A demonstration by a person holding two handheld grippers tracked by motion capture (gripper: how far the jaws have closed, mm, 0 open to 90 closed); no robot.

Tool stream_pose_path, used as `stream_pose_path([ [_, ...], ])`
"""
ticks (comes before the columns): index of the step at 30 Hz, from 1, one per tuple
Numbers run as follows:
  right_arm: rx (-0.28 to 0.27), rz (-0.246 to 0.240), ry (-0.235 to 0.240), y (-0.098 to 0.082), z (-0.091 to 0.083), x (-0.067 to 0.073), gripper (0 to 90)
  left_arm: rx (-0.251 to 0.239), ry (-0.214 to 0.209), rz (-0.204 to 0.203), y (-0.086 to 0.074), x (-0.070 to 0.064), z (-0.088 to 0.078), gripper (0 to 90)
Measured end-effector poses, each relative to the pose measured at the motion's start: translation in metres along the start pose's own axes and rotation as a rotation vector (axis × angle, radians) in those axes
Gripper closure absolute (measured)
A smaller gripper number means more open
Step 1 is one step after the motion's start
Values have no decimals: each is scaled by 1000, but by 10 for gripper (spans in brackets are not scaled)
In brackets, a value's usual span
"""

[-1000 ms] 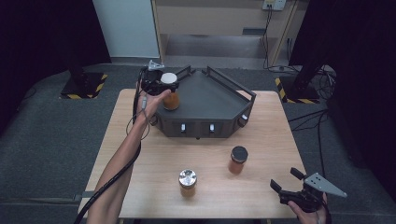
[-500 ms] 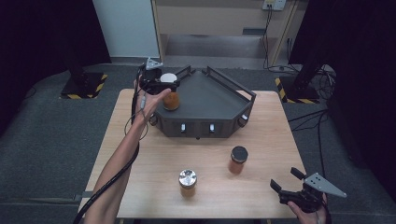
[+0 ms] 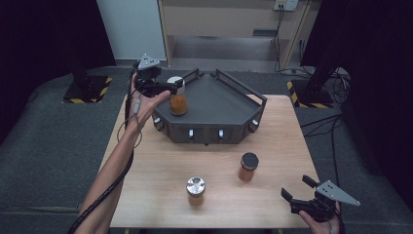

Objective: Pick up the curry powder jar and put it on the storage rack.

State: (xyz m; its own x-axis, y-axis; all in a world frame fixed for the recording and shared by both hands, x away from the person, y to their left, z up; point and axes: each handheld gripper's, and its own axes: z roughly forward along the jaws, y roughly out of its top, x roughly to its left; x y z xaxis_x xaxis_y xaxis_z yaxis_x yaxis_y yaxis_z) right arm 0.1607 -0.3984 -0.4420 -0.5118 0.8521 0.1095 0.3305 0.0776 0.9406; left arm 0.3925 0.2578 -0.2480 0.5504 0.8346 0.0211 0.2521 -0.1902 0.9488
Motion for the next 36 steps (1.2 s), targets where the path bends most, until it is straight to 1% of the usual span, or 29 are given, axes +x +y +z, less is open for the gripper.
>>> stream_pose_path([
  [2,1,-4,0,0,0,0,14,-6,-9,-1,-1,0,-7,58],
  [3,2,-4,0,0,0,0,14,-6,-26,1,-2,1,-14,58],
  [4,3,-4,1,0,0,0,14,-9,-29,3,-4,0,-17,58],
  [5,5,-6,0,1,0,0,14,-9,-29,3,-4,0,-17,58],
  [7,5,-7,0,1,0,0,15,-14,-39,8,-6,1,-24,58],
  [8,6,-8,1,1,1,0,15,-18,-45,13,-9,2,-31,58],
  [9,6,-8,1,1,1,0,15,-18,-45,13,-9,2,-31,59],
  [11,8,-9,2,1,1,0,15,-16,-46,19,-13,2,-38,59],
  [20,11,-16,2,2,1,1,16,-35,-83,-8,-37,8,-66,59],
  [22,12,-17,0,2,1,1,17,-42,-92,-15,-46,9,-73,59],
  [25,12,-17,-1,2,1,1,16,-41,-95,-16,-50,9,-77,59],
  [29,13,-19,-2,2,1,2,17,-47,-97,-8,-59,6,-87,60],
  [31,11,-20,-1,2,1,1,17,-49,-95,4,-64,4,-92,60],
  [33,12,-20,-1,2,1,1,16,-55,-108,0,-70,3,-97,61],
  [36,11,-21,1,2,1,1,17,-56,-117,-1,-77,2,-104,62],
])
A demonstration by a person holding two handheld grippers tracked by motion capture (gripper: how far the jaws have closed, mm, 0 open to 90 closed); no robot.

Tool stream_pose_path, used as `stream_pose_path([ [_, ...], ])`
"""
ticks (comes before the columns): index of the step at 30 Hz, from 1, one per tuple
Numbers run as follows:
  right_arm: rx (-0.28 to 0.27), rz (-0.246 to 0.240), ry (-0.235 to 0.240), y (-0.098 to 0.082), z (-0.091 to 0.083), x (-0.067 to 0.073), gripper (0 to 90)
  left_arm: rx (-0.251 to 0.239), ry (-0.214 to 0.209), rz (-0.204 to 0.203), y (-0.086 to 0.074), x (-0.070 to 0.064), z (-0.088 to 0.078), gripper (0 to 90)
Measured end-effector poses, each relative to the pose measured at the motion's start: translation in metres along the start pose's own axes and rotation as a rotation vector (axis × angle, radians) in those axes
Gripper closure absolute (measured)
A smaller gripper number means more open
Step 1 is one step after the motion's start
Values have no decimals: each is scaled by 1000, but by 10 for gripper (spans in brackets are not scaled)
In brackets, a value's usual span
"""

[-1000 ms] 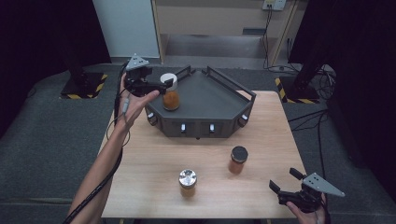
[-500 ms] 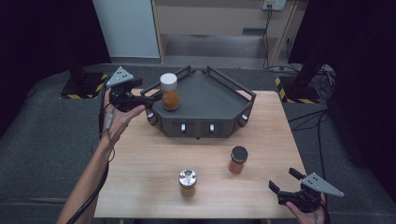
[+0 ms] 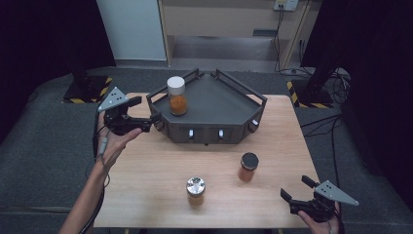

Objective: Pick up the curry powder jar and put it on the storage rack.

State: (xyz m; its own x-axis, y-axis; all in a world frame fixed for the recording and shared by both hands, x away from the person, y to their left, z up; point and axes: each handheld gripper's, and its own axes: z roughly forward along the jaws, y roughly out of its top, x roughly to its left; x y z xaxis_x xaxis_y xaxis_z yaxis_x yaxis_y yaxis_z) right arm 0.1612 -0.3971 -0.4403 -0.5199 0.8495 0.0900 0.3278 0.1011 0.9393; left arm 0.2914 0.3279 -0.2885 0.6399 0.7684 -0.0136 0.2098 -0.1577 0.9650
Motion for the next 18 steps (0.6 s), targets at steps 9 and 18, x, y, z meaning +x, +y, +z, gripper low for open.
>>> stream_pose_path([
  [9,0,-5,-2,0,0,0,18,-23,-28,-6,-24,-6,-23,65],
  [18,0,-4,-3,0,0,1,18,-13,-29,3,-46,-14,-39,68],
])
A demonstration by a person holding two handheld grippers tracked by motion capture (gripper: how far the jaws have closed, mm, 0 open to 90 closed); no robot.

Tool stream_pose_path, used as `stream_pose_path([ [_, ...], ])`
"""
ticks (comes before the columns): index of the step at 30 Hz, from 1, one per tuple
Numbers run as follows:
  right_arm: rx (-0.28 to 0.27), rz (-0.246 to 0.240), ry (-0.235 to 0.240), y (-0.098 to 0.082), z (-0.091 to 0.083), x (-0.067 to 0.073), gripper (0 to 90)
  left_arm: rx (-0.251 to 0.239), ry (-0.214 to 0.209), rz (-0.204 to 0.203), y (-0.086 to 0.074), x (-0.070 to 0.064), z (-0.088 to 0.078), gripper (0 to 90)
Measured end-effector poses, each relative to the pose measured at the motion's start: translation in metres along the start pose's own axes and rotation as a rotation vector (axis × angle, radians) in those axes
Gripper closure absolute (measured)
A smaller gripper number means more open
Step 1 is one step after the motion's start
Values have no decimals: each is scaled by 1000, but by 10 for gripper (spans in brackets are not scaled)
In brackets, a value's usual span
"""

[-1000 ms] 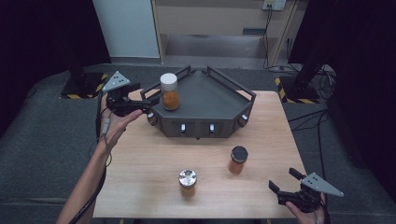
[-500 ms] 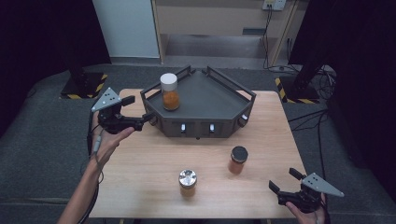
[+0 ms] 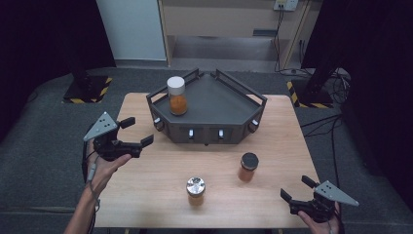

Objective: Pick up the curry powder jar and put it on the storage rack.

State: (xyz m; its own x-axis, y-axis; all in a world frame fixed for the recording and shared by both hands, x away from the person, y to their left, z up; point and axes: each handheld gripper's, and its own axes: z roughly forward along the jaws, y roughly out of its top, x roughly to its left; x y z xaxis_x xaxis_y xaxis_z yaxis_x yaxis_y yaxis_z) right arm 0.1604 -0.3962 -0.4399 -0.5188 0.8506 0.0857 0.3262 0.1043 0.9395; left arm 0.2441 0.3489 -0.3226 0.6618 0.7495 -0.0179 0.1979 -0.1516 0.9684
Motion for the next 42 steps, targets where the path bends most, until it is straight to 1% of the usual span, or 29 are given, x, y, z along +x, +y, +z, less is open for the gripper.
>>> stream_pose_path([
  [2,1,-1,-1,0,0,0,18,1,-4,-7,-6,-1,-3,68],
  [5,0,0,-1,0,0,0,18,15,4,-1,-13,-3,-7,68],
  [7,-1,1,-2,0,0,0,18,20,2,-6,-20,-3,-10,70],
  [10,1,-1,0,0,0,0,19,20,-9,-24,-31,-4,-14,71],
  [16,1,-2,1,0,0,0,19,25,-13,-29,-53,-8,-21,70],
  [19,1,-3,1,0,0,0,19,31,-17,-35,-62,-8,-22,70],
  [21,1,-2,0,0,0,1,19,23,-27,-52,-70,-7,-23,69],
  [23,1,-3,-1,0,0,1,19,22,-23,-55,-75,-8,-24,69],
  [25,1,-3,-1,0,0,1,20,22,-29,-64,-81,-8,-24,69],
  [27,2,-3,0,0,0,1,20,25,-28,-58,-87,-10,-24,70],
  [33,3,-4,0,0,-1,1,21,25,-32,-70,-103,-10,-26,69],
  [35,3,-3,-2,0,0,1,21,29,-25,-66,-108,-11,-26,70],
  [37,3,-5,-1,0,0,1,21,30,-29,-73,-114,-10,-27,70],
  [42,3,-6,-1,0,0,1,22,37,-26,-85,-125,-9,-27,70],
])
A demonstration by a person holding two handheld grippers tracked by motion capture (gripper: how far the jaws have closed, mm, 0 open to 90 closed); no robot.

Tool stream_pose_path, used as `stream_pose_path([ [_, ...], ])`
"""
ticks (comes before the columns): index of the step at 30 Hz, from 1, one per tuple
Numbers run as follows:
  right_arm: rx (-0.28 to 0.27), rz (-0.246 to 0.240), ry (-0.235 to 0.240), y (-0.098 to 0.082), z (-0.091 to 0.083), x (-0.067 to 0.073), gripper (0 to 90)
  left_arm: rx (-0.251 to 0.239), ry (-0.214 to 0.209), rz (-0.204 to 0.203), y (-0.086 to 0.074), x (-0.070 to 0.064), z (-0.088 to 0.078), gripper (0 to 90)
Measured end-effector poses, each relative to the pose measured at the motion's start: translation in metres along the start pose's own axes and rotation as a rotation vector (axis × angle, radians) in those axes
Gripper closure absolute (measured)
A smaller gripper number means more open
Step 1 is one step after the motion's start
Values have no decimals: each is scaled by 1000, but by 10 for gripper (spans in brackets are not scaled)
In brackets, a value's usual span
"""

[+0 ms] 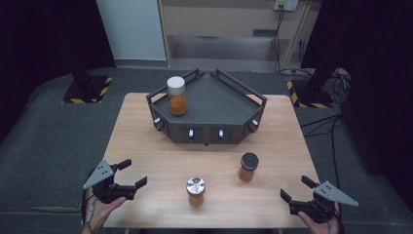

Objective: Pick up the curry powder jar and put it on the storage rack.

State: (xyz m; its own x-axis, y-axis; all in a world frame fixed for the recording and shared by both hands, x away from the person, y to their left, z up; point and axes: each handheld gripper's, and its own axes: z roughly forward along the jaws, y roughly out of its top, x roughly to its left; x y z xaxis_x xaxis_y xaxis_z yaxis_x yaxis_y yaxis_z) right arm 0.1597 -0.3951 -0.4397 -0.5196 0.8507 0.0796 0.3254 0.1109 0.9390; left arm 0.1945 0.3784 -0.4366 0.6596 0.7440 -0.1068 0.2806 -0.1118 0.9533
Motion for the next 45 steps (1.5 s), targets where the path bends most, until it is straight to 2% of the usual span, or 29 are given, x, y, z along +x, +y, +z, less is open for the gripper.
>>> stream_pose_path([
  [6,1,1,0,0,0,0,22,6,11,-11,-9,1,0,73],
  [12,3,-3,1,0,0,0,23,-10,20,-12,-16,0,2,76],
  [15,4,-5,1,0,1,0,23,0,27,6,-18,-1,4,77],
  [27,8,-10,1,1,2,1,23,17,-1,2,-21,2,7,56],
  [30,7,-9,0,1,2,1,23,21,-2,14,-21,1,8,54],
  [34,6,-10,0,1,2,1,23,11,1,-10,-23,4,6,38],
  [45,7,-7,0,1,1,1,24,11,-10,-12,-24,6,7,28],
])
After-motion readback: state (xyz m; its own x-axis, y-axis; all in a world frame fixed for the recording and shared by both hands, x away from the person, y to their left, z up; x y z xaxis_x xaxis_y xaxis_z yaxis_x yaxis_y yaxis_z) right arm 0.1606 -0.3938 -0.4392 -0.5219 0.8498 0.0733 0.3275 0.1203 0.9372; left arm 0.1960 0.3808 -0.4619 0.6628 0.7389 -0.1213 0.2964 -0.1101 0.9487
